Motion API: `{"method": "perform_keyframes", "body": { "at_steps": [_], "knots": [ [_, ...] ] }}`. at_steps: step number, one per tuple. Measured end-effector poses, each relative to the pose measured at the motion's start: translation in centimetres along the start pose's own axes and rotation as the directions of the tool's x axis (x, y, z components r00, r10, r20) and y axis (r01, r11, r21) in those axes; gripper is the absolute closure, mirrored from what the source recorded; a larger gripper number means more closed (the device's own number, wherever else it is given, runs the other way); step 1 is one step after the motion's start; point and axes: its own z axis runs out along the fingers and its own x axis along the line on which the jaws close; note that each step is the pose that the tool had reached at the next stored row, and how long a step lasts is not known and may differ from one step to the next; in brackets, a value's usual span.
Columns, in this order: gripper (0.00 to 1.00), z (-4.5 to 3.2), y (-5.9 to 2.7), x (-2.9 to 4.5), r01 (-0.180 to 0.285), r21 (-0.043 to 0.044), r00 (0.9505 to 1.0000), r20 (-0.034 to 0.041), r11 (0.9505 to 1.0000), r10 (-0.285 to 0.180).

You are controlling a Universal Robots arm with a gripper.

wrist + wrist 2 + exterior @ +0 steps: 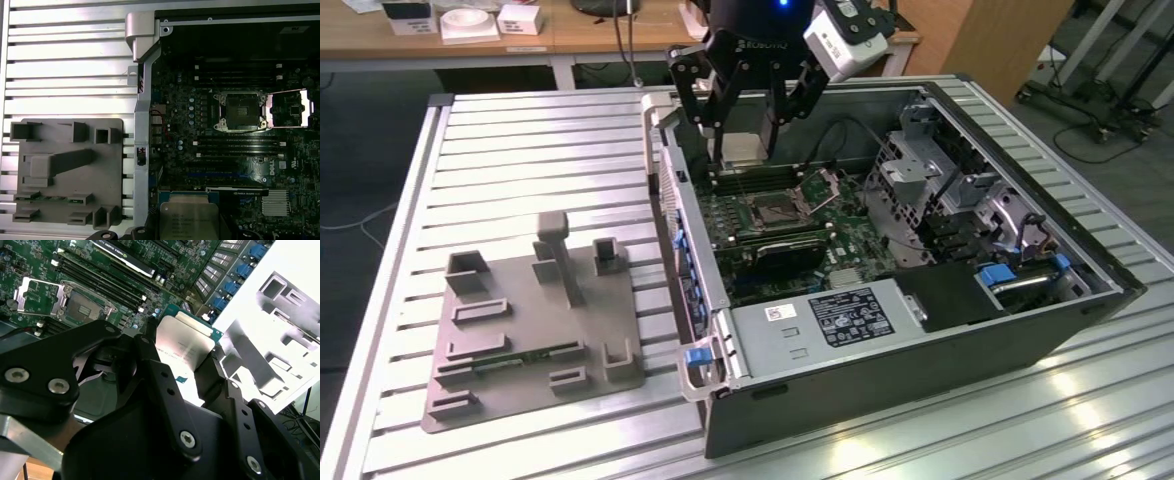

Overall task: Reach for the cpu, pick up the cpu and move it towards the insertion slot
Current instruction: 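Pick up the cpu and move it towards the insertion slot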

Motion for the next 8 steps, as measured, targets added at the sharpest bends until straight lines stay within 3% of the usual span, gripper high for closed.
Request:
{"method": "perform_keyframes", "body": {
  "at_steps": [8],
  "knots": [
    [0.46,0.00,0.00,-0.01,0.000,-0.0001,1.0000,0.0000,1.0000,0.000]
  ]
}}
